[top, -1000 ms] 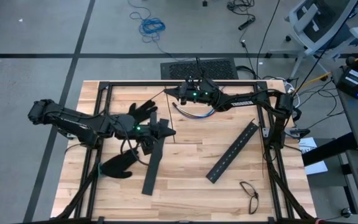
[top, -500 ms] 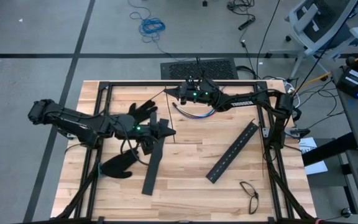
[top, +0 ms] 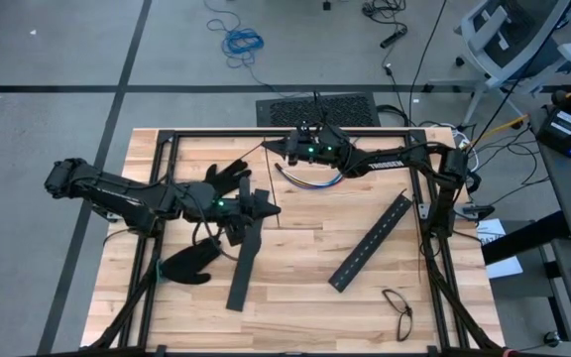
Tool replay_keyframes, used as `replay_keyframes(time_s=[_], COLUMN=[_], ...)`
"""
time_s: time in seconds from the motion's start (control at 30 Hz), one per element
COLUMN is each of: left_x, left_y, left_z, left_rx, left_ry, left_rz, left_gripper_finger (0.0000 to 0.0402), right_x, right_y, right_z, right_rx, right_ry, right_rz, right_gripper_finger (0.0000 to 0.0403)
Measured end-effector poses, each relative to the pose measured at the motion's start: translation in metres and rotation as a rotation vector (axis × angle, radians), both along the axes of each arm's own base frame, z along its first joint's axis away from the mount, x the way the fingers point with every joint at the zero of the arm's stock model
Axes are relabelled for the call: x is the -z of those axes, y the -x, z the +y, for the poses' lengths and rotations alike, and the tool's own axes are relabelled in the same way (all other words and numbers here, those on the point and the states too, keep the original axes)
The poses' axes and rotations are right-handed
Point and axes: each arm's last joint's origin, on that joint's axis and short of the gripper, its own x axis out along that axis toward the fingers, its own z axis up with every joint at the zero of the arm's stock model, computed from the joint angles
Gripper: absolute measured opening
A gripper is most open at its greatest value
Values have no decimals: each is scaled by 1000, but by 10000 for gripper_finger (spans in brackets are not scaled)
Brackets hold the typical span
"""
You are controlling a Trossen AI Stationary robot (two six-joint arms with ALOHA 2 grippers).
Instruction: Ziptie cables
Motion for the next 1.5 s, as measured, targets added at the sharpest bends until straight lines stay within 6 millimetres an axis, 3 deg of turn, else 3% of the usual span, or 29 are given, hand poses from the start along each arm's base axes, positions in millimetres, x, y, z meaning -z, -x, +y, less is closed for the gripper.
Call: replay_keyframes(time_s=[0.33, 0.57, 1.0, 1.33, 1.5], left_x=[-8, -14, -39, -34, -10], left_y=[-3, 0, 28, 30, 30], left_z=[21, 37, 55, 78, 94], left_rx=[-89, -118, -20, -81, -173], left_ry=[544, 910, 1409, 1699, 1953], left_rz=[-103, -158, -206, -169, -151], left_gripper_finger=[0, 0, 0, 0, 0], right_x=[0, -12, -19, -27, -30], right_y=[-1, 0, 6, 7, 4], right_z=[5, 9, -1, 4, 14], right_rx=[-47, -71, -31, 20, 44], right_ry=[180, 359, 614, 797, 960], right_rz=[22, -80, -126, -198, -209], right_gripper_finger=[2, 1, 0, 0, 0])
